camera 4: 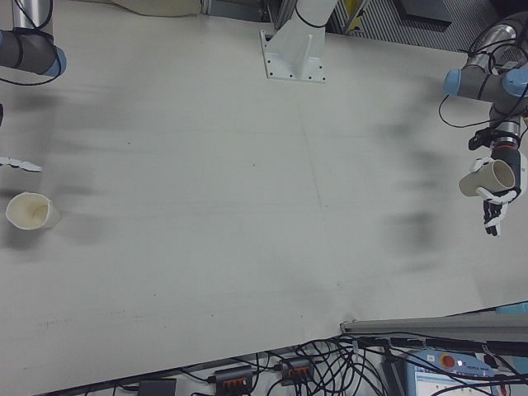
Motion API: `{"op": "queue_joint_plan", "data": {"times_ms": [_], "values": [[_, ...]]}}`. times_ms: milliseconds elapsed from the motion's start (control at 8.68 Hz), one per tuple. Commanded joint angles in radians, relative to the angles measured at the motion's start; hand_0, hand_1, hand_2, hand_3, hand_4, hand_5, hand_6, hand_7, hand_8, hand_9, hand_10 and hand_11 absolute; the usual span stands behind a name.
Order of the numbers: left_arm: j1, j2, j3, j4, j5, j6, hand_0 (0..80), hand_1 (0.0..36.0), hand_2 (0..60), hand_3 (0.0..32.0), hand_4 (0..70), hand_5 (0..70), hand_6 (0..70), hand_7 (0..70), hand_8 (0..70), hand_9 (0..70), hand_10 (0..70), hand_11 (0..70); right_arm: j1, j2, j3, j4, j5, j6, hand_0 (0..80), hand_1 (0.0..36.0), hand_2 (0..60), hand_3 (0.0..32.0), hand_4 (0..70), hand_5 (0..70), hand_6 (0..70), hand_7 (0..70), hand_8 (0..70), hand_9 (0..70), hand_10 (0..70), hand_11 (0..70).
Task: Pour water
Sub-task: 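Reach the right hand to the other beige cup and grasp it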
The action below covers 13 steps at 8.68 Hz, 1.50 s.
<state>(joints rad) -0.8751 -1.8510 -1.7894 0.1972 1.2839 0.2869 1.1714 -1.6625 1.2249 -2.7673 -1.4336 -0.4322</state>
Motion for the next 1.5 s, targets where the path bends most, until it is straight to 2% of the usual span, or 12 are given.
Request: {"op": "queue_joint_plan", "data": {"times_ms": [0, 1152, 1382], "values": [[0.002, -0.004, 0.011, 0.001, 0.000, 0.000, 47.9, 36.0, 60.0, 0.0, 63.9, 70.0, 8.5, 23.0, 1.9, 3.2, 0.2, 1.6, -0.001, 0.006, -0.001, 0.000, 0.002, 0.001, 50.8, 20.4, 10.7, 0.0, 0.0, 5.3, 0.1, 0.0, 6.5, 3.6, 2.4, 5.7], [0.001, -0.005, 0.004, -0.004, -0.002, 0.002, 47.7, 36.0, 60.0, 0.0, 63.4, 70.0, 8.4, 22.8, 2.0, 3.1, 0.3, 1.8, -0.050, 0.018, -0.013, -0.001, 0.039, -0.080, 49.2, 18.4, 14.9, 0.0, 0.5, 7.3, 3.0, 0.0, 6.4, 3.7, 3.4, 6.7], [0.001, -0.004, 0.002, -0.002, -0.018, 0.000, 47.9, 36.0, 60.0, 0.0, 63.2, 70.0, 8.2, 22.6, 1.8, 3.1, 0.2, 1.6, -0.076, 0.038, -0.013, -0.003, 0.058, -0.082, 49.3, 17.9, 15.7, 0.0, 8.6, 8.1, 4.3, 0.0, 6.4, 3.7, 4.0, 7.3]]}}
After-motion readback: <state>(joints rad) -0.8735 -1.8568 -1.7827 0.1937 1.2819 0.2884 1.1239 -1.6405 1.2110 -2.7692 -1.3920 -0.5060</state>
